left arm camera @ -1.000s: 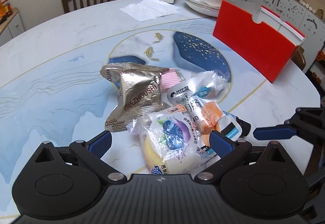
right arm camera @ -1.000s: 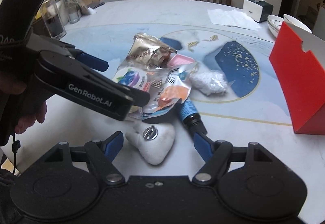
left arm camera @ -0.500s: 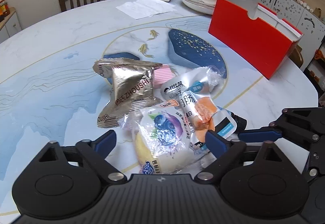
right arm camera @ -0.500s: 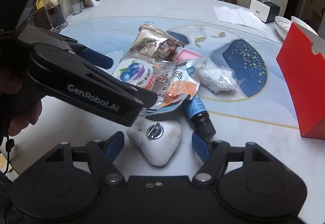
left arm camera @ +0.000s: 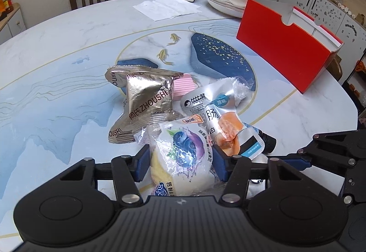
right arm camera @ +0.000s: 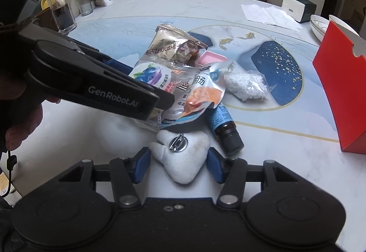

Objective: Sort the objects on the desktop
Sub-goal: 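Grasp the blueberry bread bag with the left tool while the right tool grasps the white heart pin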

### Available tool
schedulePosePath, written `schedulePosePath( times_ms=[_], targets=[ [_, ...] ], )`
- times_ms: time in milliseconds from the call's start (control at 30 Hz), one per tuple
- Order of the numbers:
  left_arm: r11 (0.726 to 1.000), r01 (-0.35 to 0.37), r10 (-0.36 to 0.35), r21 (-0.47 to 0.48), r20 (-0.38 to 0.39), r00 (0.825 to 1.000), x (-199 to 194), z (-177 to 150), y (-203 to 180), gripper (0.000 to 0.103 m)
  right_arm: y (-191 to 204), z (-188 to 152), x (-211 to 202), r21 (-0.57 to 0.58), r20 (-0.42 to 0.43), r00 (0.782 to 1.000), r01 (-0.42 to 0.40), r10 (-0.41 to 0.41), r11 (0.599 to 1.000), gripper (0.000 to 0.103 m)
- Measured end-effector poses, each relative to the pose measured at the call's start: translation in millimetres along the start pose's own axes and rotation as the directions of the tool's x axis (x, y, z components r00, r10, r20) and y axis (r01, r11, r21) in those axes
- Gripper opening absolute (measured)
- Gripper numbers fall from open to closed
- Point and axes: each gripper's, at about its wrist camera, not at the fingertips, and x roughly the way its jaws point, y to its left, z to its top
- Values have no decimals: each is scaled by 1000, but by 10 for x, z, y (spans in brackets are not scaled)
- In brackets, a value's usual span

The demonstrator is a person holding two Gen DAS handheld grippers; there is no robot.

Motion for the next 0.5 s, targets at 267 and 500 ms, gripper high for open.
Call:
schedulePosePath(
  times_ms=[267,500],
  targets=[
    [1000,9,-10,-25,-5,1000,-32,-22,23,52,-58,-46,-65,17,3,1000,1,-1,1000,43],
    [999,14,-14,-39,-2,1000,-75,-44,36,52,-104,-63,-108,33,7,1000,7,-7,999,36]
  ],
)
